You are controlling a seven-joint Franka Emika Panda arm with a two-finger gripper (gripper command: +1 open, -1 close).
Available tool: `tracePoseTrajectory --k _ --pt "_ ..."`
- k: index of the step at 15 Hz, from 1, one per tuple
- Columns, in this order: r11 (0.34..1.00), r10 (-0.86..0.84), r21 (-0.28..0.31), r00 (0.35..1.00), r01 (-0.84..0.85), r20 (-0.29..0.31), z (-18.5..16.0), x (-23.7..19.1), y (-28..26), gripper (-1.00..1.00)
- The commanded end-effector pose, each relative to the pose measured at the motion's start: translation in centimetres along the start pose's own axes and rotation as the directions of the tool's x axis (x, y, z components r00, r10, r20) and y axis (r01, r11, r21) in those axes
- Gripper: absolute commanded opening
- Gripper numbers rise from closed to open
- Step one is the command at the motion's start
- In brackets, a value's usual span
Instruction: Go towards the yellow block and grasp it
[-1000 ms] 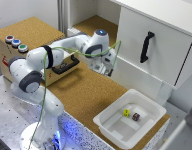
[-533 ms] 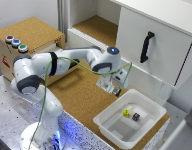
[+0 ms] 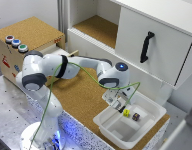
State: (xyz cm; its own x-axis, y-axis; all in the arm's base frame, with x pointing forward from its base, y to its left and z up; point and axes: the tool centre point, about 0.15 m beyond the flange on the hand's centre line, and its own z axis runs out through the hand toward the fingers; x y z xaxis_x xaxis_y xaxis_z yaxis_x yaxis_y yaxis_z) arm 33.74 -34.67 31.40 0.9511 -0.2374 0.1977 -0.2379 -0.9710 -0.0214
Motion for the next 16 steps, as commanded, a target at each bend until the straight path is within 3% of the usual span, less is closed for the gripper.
tracePoseTrajectory --k 1,6,13,14,16 --pt "0.983 0.153 0.095 0.987 -0.157 0.044 4.1 1.6 1.6 1.00" --pt "0.936 0.351 0.031 0.936 -0.351 0.003 6.1 2.2 1.8 1.00" --pt "0.796 0.604 0.061 0.796 -0.602 -0.023 8.6 3.2 -0.2 1.00" --pt "0.752 0.656 0.088 0.754 -0.653 -0.013 9.0 2.8 0.0 1.00" --pt "0.720 0.691 0.088 0.723 -0.688 -0.002 9.4 2.5 0.4 1.00"
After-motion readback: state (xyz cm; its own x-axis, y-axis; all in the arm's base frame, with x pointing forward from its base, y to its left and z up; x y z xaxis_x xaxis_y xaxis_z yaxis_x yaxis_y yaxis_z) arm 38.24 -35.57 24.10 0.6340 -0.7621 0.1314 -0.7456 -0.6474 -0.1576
